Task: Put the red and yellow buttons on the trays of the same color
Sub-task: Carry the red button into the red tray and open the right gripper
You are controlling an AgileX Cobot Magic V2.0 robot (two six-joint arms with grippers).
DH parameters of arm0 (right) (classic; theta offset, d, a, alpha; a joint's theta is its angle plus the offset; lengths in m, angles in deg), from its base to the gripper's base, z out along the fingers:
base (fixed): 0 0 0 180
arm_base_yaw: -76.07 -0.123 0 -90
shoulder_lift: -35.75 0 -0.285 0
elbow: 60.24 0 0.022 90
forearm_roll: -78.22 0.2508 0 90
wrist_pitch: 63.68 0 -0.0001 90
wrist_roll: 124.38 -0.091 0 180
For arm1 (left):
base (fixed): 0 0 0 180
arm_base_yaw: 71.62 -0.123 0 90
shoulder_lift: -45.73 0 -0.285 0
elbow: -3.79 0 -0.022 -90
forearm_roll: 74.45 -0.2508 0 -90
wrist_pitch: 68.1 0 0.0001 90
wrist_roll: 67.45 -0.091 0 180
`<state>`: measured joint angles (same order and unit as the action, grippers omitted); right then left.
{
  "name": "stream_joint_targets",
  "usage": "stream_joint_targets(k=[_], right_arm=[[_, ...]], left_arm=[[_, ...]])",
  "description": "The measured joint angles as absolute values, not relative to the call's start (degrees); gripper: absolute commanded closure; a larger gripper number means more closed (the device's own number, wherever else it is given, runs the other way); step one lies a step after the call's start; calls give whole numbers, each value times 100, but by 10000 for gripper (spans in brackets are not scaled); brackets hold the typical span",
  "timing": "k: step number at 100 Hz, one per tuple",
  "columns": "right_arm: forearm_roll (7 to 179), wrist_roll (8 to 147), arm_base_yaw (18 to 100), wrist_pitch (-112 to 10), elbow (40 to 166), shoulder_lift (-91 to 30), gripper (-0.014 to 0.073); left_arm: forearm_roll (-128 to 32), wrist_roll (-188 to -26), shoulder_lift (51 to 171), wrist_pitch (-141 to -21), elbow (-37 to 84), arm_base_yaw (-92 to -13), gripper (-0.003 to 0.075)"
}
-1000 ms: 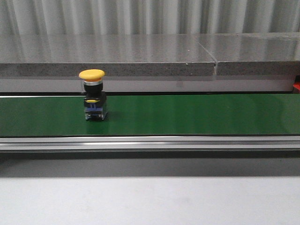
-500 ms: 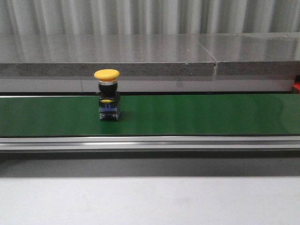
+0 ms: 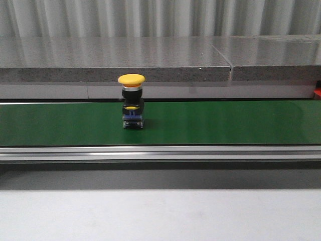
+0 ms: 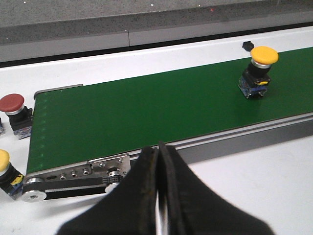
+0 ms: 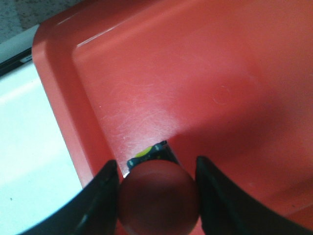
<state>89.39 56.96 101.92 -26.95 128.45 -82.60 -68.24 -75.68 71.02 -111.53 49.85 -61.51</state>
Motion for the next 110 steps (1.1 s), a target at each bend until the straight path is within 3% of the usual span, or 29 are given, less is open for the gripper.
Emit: stream_joint_targets(k=[9, 28, 35, 75, 110], right_arm=[[9013, 5696, 10192, -2718, 12845, -8359, 513], [9092, 5696, 10192, -2718, 12845, -8478, 115], [9114, 5696, 10192, -2724, 12845, -8478, 32], [9123, 5741, 10192, -2630, 12815, -8199, 13], [9136, 5879, 10068, -2988, 11664, -7005, 13]], left_arm=[[-6824, -7568, 7102, -11153, 4985, -6151, 741], [-6824, -7568, 7102, -11153, 4985, -6151, 741], [-6824, -7568, 7102, -11153, 4985, -6151, 741], [-6822, -7568, 7102, -11153, 4985, -6151, 741], [-6822, -7568, 7102, -11153, 4985, -6151, 741]])
